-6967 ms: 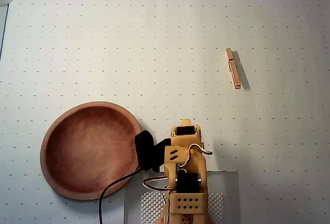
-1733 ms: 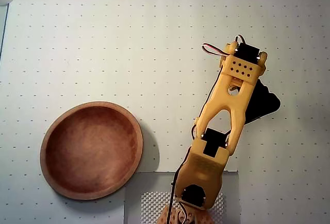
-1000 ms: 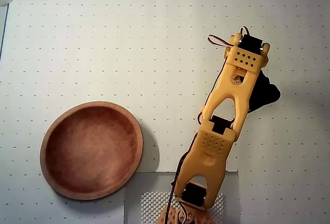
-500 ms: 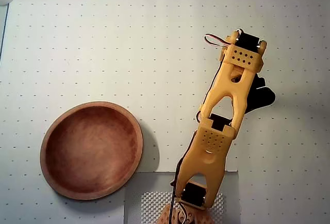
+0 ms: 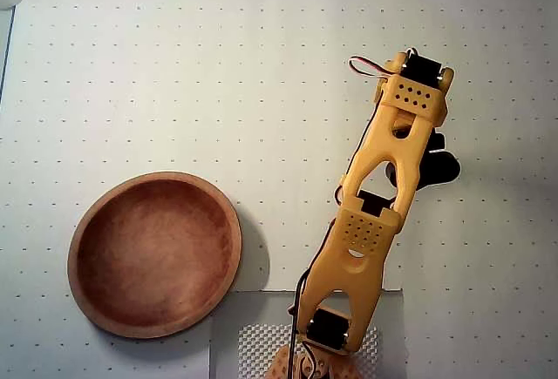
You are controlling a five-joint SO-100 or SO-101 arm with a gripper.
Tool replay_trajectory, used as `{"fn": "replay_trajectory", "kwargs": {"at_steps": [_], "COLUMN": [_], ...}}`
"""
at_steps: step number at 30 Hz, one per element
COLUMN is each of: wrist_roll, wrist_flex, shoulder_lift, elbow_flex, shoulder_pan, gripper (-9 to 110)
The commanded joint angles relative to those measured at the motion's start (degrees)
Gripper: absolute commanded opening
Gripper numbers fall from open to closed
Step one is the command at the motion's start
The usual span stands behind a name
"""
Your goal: Grasp a clothespin and put it in the bowl.
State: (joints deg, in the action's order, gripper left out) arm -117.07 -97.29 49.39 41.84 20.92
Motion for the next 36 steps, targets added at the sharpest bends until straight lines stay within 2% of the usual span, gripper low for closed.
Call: {"fn": "replay_trajectory", "kwargs": {"at_steps": [1, 12, 24, 36], "wrist_roll": [0.44, 4.04, 3.96, 3.87], "wrist_flex": [-0.88, -0.35, 0.00, 0.00], "shoulder_lift": [2.20, 1.93, 2.72, -1.05], "elbow_flex": [-3.08, -3.34, -4.66, -11.43], "shoulder_pan": [0.00, 0.09, 0.09, -0.09], "gripper": [-3, -3, 26, 28]}}
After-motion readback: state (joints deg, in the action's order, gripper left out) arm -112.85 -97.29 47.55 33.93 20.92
